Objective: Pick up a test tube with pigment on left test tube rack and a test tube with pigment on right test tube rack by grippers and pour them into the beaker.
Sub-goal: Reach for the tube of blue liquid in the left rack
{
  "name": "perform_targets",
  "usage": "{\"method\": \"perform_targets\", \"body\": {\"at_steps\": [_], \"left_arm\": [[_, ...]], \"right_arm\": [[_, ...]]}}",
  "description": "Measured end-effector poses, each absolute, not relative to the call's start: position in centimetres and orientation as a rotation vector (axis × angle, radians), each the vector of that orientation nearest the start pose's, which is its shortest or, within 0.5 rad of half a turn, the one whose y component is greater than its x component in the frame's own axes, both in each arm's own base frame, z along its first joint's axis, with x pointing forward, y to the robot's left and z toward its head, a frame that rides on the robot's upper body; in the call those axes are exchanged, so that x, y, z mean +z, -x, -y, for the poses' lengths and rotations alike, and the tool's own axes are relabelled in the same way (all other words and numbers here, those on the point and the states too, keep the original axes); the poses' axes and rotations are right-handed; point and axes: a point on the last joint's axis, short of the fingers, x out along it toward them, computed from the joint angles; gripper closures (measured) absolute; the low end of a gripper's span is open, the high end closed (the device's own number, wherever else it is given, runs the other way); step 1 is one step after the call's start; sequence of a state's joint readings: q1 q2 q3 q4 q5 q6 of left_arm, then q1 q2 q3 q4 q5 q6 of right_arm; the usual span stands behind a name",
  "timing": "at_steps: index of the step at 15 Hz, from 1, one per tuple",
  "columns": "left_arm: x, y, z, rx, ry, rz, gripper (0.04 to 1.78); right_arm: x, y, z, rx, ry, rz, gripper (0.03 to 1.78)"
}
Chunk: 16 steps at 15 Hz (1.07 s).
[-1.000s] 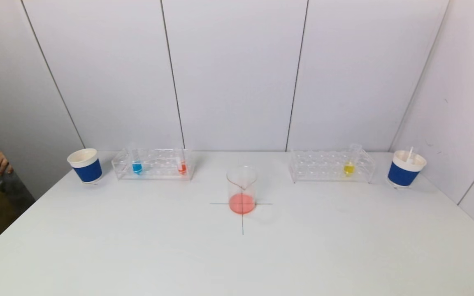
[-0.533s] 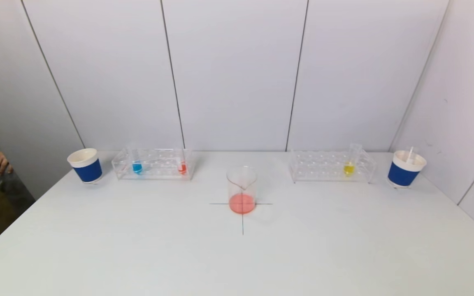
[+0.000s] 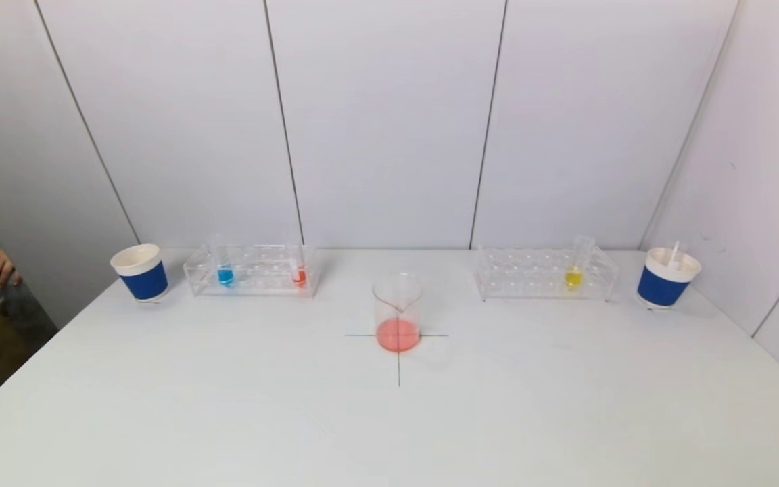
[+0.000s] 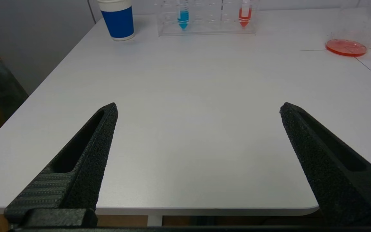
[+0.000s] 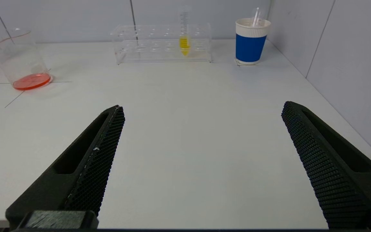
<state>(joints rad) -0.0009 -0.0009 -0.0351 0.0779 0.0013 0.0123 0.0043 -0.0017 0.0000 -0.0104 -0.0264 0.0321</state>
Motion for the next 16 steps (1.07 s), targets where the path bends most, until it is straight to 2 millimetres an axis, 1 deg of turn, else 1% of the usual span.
{"method": "perform_targets", "body": {"at_steps": [13, 14, 16], "left_arm": [[7.7, 2.6, 0.0, 0.004, -0.012, -0.043, 0.06], [7.9, 2.6, 0.0, 0.007, -0.011, -0.036, 0.06], [9.0, 2.9, 0.0, 0.011, -0.012, 0.018, 0.06]], "right_arm": [[7.7, 2.3, 0.1, -0.021, -0.032, 0.012, 0.04], [7.7, 2.3, 0.1, -0.022, -0.032, 0.012, 0.04], [7.7, 2.3, 0.1, -0.021, -0.032, 0.012, 0.04]]}}
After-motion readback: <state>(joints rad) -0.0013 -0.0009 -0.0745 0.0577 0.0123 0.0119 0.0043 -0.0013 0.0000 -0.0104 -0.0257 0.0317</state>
